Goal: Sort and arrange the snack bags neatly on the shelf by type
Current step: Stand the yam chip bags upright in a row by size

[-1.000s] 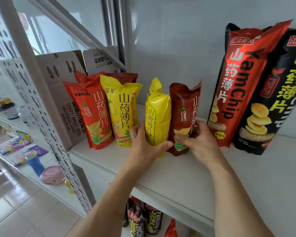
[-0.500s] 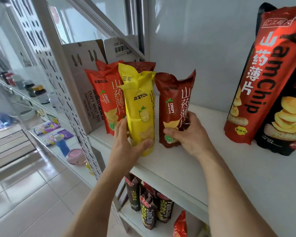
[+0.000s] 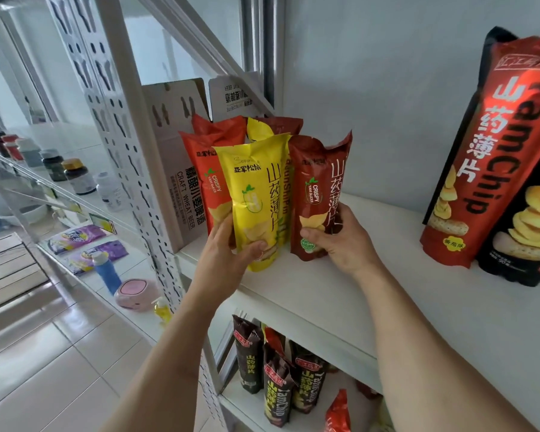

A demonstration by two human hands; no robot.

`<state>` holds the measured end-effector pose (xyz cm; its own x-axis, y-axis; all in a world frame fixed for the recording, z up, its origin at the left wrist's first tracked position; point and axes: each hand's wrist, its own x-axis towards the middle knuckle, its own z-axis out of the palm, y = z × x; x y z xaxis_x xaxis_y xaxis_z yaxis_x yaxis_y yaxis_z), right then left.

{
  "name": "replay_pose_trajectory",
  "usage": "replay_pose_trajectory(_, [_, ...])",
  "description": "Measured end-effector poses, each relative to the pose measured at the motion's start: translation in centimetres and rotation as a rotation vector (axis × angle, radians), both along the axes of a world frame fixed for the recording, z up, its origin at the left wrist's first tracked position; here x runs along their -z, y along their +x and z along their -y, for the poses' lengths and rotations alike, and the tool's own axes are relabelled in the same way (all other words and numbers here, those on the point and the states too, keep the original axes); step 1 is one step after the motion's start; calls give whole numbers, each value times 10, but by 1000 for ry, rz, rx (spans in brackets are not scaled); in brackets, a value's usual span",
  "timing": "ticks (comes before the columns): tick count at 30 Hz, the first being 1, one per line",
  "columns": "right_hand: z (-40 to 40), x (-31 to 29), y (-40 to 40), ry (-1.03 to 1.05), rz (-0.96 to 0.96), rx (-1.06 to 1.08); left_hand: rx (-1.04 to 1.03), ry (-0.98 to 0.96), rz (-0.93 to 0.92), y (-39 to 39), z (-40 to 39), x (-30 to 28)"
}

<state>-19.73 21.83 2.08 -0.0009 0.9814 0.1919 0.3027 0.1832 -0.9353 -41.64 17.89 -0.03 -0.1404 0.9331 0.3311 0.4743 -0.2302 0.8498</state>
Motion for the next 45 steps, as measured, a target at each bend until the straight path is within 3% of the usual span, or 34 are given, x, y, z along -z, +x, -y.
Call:
replay_pose_trajectory(5, [3, 1, -8, -11, 31, 73, -6, 22, -36, -3, -6, 8])
replay_pose_trajectory(12, [24, -3, 5, -102, 232, 187, -64, 138, 39, 1, 3, 15])
replay_pose_trajectory(17, [47, -18, 24, -60, 537, 236, -219, 559, -124, 22, 16, 13])
replay_pose_trajectory(21, [66, -30, 44, -40, 753, 261, -53, 909, -283, 58, 16, 7])
replay_pose_trajectory(24, [77, -38, 62, -30, 833, 295, 28, 981, -291, 88, 17, -5])
replay_pose_trajectory(30, [91, -48, 108, 62, 860, 416, 197, 894, -363, 152, 5, -23])
replay_pose_trajectory(34, [100, -56, 144, 103, 782, 487, 283, 720, -339, 199, -4, -32])
replay_pose_trajectory(40, [105, -50, 203, 204, 540, 734, 375, 215, -71, 258, -21, -42])
replay_pose_trajectory(45, [91, -34, 237, 246, 343, 913, 402, -46, 146, 288, -39, -44])
